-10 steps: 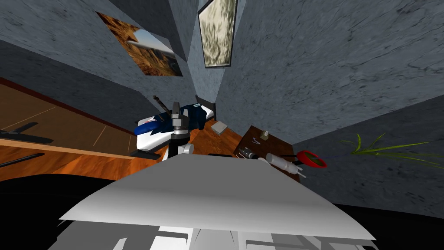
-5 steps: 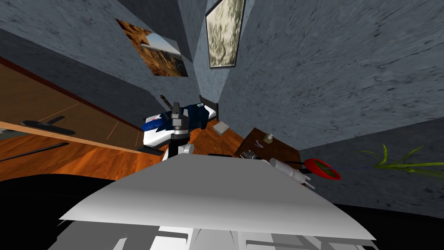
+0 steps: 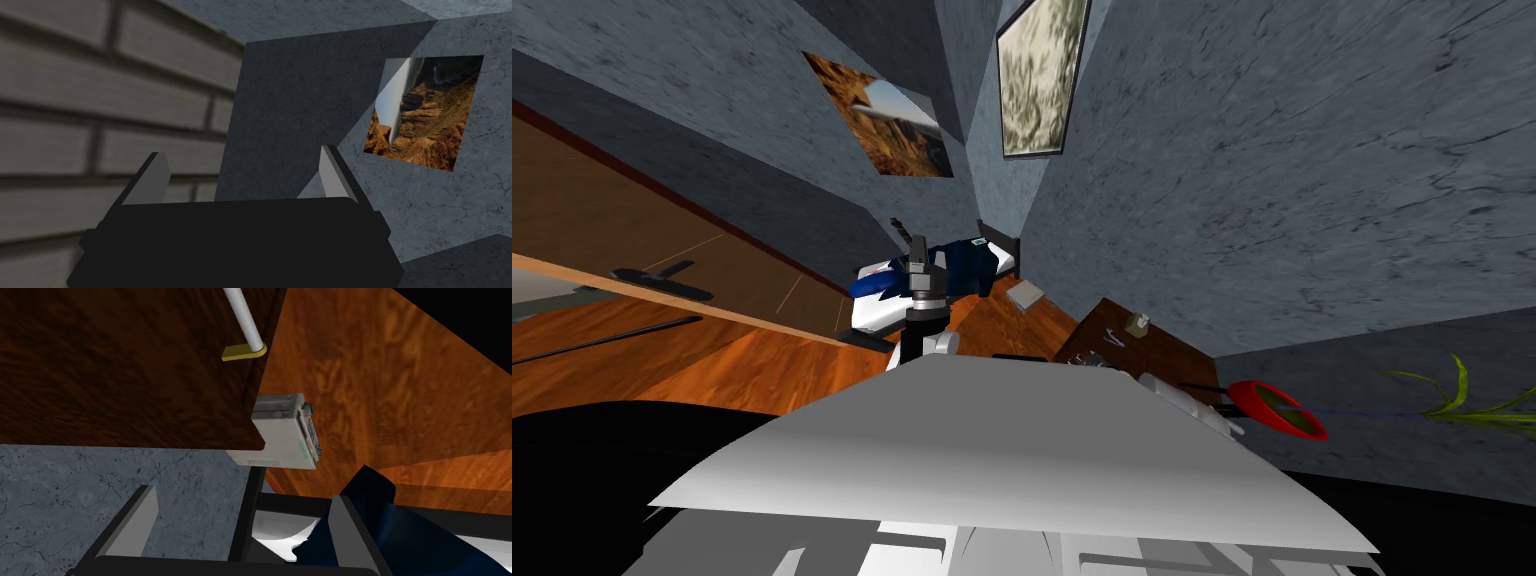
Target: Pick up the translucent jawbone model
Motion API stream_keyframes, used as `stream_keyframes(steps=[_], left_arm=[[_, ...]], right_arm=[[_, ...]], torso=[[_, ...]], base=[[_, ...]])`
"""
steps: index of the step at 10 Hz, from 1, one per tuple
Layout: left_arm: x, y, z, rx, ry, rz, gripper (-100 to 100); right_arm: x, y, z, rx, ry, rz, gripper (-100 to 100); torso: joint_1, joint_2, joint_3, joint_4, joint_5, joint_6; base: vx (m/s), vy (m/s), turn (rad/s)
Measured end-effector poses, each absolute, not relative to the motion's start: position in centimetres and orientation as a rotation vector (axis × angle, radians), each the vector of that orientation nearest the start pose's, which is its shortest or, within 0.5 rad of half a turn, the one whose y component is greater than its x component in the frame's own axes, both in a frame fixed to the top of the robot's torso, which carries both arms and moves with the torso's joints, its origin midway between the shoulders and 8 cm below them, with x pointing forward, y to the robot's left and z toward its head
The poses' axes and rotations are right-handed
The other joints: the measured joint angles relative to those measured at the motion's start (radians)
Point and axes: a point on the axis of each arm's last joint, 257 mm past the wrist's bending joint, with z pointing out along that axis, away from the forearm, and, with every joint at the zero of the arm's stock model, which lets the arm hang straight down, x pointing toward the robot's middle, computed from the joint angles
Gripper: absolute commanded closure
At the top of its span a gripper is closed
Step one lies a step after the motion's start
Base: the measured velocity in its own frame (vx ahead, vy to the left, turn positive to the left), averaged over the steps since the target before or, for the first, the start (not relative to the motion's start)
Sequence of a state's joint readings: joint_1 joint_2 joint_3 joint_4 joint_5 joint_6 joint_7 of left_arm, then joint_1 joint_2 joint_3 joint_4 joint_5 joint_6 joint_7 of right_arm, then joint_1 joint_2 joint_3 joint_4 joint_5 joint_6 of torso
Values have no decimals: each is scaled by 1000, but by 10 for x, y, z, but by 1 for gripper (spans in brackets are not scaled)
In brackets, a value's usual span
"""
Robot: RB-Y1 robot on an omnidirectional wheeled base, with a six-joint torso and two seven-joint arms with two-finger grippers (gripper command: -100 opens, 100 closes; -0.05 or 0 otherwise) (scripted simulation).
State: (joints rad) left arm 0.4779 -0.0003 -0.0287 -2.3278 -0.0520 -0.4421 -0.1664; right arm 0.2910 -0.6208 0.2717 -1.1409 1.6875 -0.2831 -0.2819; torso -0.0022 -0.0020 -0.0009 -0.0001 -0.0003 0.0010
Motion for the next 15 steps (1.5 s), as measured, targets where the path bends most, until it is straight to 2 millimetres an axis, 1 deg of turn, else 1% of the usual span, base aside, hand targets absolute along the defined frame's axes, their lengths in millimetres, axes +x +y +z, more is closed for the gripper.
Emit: stream_keyframes(steps=[1, 2, 3, 4, 5, 7, 8, 9, 10, 11, 12, 13, 15], left_arm=[[347, 261, 41, -557, 671, -1151, 0], [347, 261, 41, -557, 671, -1151, 0], [347, 261, 41, -557, 671, -1151, 0], [347, 261, 41, -557, 671, -1151, 0], [347, 261, 41, -557, 671, -1151, 0], [347, 261, 41, -557, 671, -1151, 0], [347, 261, 41, -557, 671, -1151, 0], [347, 261, 41, -557, 672, -1151, 0], [347, 261, 41, -557, 671, -1151, 0], [347, 261, 41, -557, 671, -1151, 0], [347, 261, 41, -557, 672, -1151, 0], [347, 261, 41, -557, 671, -1151, 0], [347, 261, 41, -557, 672, -1151, 0]], right_arm=[[255, -407, -556, -621, 2476, -88, -100], [253, -410, -556, -647, 2478, -104, -100], [246, -424, -557, -687, 2497, -141, -100], [240, -434, -562, -706, 2512, -162, -100], [238, -435, -564, -738, 2511, -177, -100], [226, -453, -568, -795, 2539, -228, -100], [215, -464, -571, -836, 2557, -262, -100], [211, -473, -575, -872, 2566, -288, -100], [210, -477, -574, -899, 2564, -303, -100], [206, -487, -576, -926, 2579, -327, -100], [201, -494, -576, -955, 2586, -346, -100], [198, -496, -576, -975, 2586, -357, -100], [186, -512, -579, -1046, 2602, -404, -100]], torso=[[0, -1, 0, 0, 0, 0], [0, 0, 0, 0, 0, 1], [0, 0, 0, 0, 0, 0], [-1, 0, 0, 0, 0, 1], [0, 0, 0, 0, 0, 1], [-1, -1, 0, 0, 0, 1], [-1, -2, -1, 0, 0, 0], [-1, -2, -1, 0, 0, 1], [0, 0, 0, 0, 0, 1], [0, -1, 0, 0, 0, 0], [-1, -1, -1, 0, 0, 1], [0, 0, 0, 0, 0, 1], [-1, -1, -1, 0, 0, 1]], base=[[22, -13, -3], [33, -8, 166], [37, -20, 93], [19, -13, -16], [36, -10, 151], [50, -27, 131], [49, -33, 78], [21, -16, -17], [36, -15, 132], [42, -26, 79], [23, -17, -2], [48, -21, 121], [44, -37, 91]])
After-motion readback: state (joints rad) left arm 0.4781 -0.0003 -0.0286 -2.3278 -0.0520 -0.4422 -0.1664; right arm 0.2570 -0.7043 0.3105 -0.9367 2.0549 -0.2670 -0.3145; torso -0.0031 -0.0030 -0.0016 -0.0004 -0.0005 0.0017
